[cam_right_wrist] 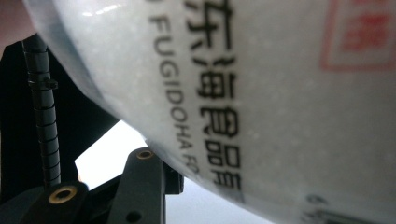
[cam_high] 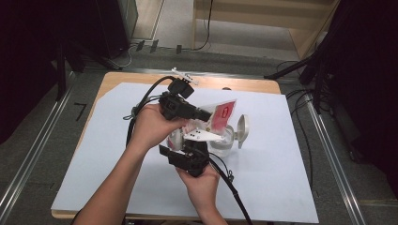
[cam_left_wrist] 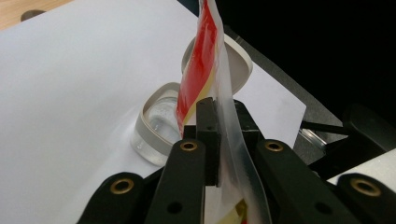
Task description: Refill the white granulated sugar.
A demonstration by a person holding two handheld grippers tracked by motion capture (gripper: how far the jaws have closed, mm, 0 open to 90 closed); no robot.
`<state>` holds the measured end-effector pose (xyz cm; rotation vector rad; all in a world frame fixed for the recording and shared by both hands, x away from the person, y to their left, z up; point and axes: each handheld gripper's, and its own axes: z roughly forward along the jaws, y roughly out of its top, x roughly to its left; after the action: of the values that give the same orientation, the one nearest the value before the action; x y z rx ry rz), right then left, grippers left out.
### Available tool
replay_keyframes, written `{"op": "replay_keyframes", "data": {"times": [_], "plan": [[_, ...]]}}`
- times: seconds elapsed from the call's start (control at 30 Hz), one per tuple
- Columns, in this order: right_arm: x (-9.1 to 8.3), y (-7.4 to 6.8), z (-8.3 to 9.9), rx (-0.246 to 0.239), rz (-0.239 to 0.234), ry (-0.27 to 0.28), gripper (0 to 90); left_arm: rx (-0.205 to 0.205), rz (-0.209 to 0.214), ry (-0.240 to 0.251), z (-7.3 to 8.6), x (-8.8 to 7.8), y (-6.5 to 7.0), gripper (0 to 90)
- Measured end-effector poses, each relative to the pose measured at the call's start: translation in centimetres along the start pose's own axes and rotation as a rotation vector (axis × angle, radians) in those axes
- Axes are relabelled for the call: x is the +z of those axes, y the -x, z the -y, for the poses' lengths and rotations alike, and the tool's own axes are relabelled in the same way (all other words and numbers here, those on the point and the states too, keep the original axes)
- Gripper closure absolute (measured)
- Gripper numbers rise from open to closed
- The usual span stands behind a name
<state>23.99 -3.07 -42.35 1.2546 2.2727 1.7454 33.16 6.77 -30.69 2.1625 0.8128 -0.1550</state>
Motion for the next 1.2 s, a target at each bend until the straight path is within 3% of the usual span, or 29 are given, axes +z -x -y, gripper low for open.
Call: {"op": "replay_keyframes", "data": {"times": [0.23, 0.4, 0.8, 0.97, 1.2], "plan": [[-0.15, -0.53, -0.09, -0.042, -0.015, 0.002, 59.3, -0.011, -0.006, -0.008, -0.11, -0.39, 0.10, 86.5], [-0.16, -0.35, -0.23, -0.019, -0.039, -0.006, 62.8, -0.010, -0.016, -0.017, -0.21, -0.30, 0.12, 85.4], [-0.08, -0.45, -0.30, -0.017, -0.051, -0.014, 63.1, -0.019, -0.009, -0.010, -0.05, -0.50, -0.01, 84.3], [0.05, -0.57, -0.28, -0.029, -0.061, -0.028, 63.0, -0.028, -0.017, -0.020, 0.09, -0.60, -0.09, 84.6], [0.09, -0.53, -0.17, -0.043, -0.053, -0.036, 63.1, -0.038, 0.003, -0.017, 0.18, -0.40, -0.47, 84.9]]}}
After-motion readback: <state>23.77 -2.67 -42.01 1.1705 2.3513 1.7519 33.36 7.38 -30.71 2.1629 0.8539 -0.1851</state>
